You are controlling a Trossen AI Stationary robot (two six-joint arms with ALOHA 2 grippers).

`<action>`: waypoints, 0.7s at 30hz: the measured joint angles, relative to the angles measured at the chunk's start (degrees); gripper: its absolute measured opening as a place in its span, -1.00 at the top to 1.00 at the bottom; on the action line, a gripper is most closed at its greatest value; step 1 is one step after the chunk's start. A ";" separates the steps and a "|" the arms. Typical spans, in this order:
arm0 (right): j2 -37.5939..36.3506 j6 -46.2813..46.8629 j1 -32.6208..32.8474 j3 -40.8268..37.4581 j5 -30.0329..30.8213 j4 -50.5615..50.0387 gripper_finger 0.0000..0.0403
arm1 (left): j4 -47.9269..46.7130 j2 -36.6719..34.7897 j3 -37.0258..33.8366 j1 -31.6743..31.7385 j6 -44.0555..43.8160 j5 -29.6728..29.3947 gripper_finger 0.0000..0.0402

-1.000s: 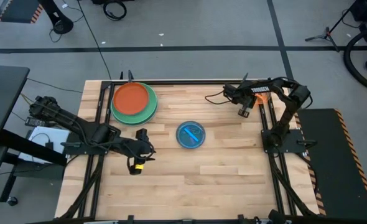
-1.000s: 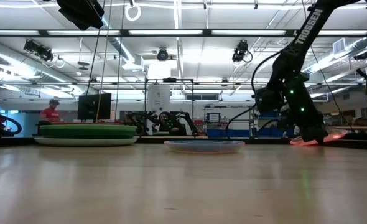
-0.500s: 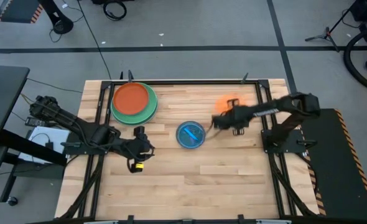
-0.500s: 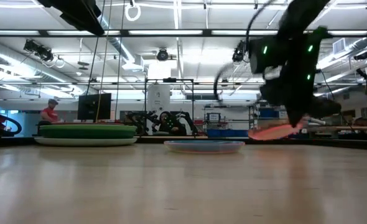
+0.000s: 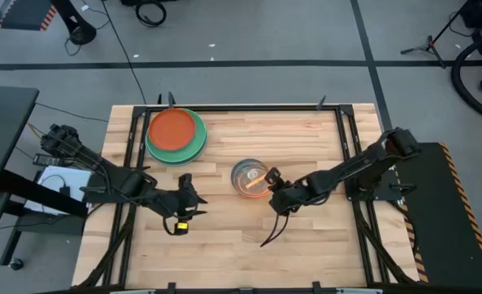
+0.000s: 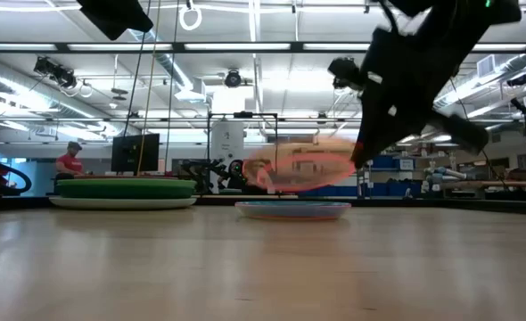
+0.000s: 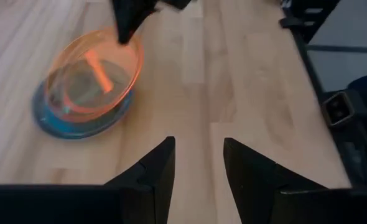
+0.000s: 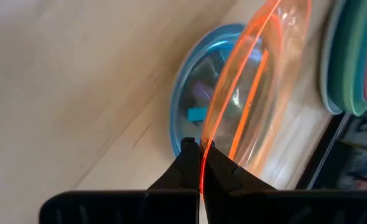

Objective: Stack plastic plates
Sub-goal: Stack the small orange plate on the small blue plate

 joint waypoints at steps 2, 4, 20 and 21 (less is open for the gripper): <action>2.95 -3.03 -0.47 0.00 1.88 0.84 0.97 | 2.80 0.00 -1.66 -0.43 -0.84 0.04 0.28; 5.49 -4.31 -1.22 -0.01 3.86 1.30 0.97 | 4.85 0.00 -3.21 -0.55 -2.66 -0.41 0.28; 3.93 3.92 0.95 0.00 6.22 8.22 0.30 | 12.98 9.80 -4.80 7.00 0.34 6.18 -0.18; 3.14 5.22 1.44 0.00 6.21 7.33 0.23 | 13.18 10.75 -4.43 7.81 2.17 6.20 -0.22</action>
